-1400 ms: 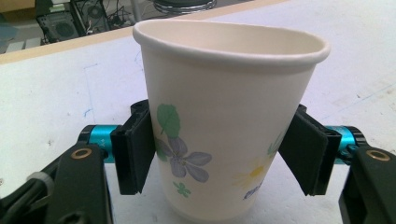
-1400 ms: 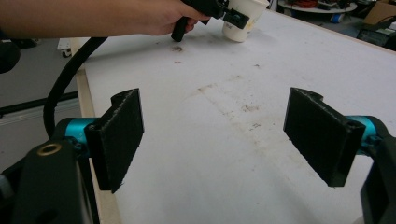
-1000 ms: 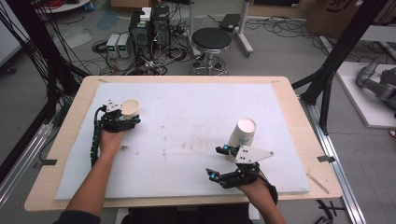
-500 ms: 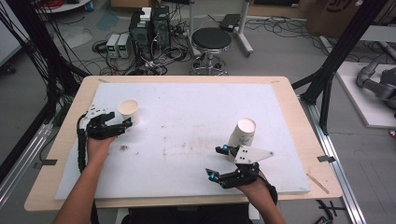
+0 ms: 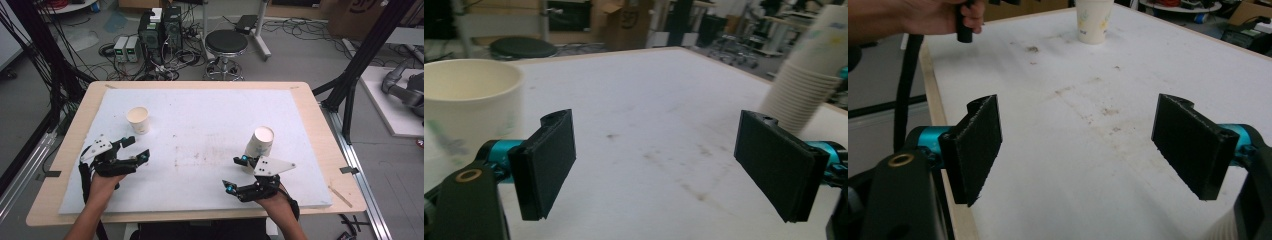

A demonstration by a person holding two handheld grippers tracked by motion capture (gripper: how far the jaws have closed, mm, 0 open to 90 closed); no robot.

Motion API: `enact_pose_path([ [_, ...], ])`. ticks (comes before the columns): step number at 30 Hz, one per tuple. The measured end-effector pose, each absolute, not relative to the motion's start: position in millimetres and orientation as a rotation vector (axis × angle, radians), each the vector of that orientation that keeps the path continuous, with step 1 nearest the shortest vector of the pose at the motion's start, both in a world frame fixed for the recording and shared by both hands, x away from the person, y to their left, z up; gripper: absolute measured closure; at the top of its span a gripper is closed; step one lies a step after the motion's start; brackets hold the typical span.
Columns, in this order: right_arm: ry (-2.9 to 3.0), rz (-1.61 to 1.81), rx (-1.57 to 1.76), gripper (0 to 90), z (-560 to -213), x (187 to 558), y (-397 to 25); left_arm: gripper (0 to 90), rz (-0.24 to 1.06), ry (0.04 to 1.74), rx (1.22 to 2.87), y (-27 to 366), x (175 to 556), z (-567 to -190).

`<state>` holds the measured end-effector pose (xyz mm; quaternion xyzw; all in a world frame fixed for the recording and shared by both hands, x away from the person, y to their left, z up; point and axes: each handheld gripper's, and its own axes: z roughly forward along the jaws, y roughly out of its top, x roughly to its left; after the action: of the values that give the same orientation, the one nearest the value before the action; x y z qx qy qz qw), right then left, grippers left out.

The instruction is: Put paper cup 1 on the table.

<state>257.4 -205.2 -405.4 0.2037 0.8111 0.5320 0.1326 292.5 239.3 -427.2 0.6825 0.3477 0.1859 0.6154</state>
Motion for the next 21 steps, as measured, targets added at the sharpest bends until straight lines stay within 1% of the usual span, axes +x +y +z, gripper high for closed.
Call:
enact_pose_path([
  [6, 2.341, 1.529, 0.611, 20.7, -405, 256, -212, 17.3, 0.423, 0.715, 1.557, 229, 274, -422],
  [9, 2.33, 1.529, 0.618, 20.7, -404, 254, -215, 17.4, 0.432, 0.717, 1.557, 229, 269, -422],
  [21, 2.318, 1.539, 0.633, 20.8, -404, 253, -218, 17.5, 0.418, 0.712, 1.57, 232, 270, -430],
])
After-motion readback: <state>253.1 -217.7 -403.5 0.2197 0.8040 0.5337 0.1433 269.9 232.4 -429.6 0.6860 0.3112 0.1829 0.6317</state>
